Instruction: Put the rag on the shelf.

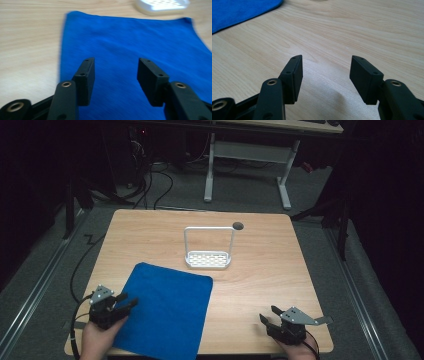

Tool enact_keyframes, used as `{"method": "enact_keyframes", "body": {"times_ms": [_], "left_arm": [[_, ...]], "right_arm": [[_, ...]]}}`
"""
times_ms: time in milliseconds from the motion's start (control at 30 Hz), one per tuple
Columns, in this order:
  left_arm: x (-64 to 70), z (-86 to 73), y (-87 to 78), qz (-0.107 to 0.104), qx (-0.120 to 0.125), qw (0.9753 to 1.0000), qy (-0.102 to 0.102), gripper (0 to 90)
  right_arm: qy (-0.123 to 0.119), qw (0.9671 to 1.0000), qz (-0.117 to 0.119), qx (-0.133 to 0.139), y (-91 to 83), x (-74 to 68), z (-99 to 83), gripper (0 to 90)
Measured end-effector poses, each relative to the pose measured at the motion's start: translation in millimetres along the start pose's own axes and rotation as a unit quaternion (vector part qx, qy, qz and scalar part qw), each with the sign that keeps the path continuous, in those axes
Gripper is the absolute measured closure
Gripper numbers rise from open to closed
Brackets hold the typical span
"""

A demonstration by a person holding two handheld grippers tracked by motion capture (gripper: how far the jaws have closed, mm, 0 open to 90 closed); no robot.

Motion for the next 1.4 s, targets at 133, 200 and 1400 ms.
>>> {"method": "enact_keyframes", "body": {"times_ms": [133, 200, 1400], "left_arm": [[7.3, -3.5, 4.9, -0.007, -0.015, 0.9998, 0.013, 52.1], [7.0, -2.8, 8.6, -0.008, -0.017, 0.9997, 0.015, 52.6], [-8.7, 1.3, 0.1, 0.014, -0.018, 0.9990, 0.039, 57.4]], "right_arm": [[0.008, 1.0000, -0.002, 0.000, -1.2, 2.7, -2.5, 45.3], [0.010, 0.9999, -0.002, -0.001, -1.0, 4.5, -3.3, 45.4], [-0.061, 0.9919, 0.111, 0.013, 59.8, -67.3, 54.0, 64.3]]}}
Point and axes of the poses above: each handheld gripper's, and its own axes: y roughly forward along the jaws, z roughly out of its top, x roughly to its right, the point moved 1 cm from there along y, roughly forward along the jaws, and after that the axes turned 3 degrees about -y, right-handed, at the moved point
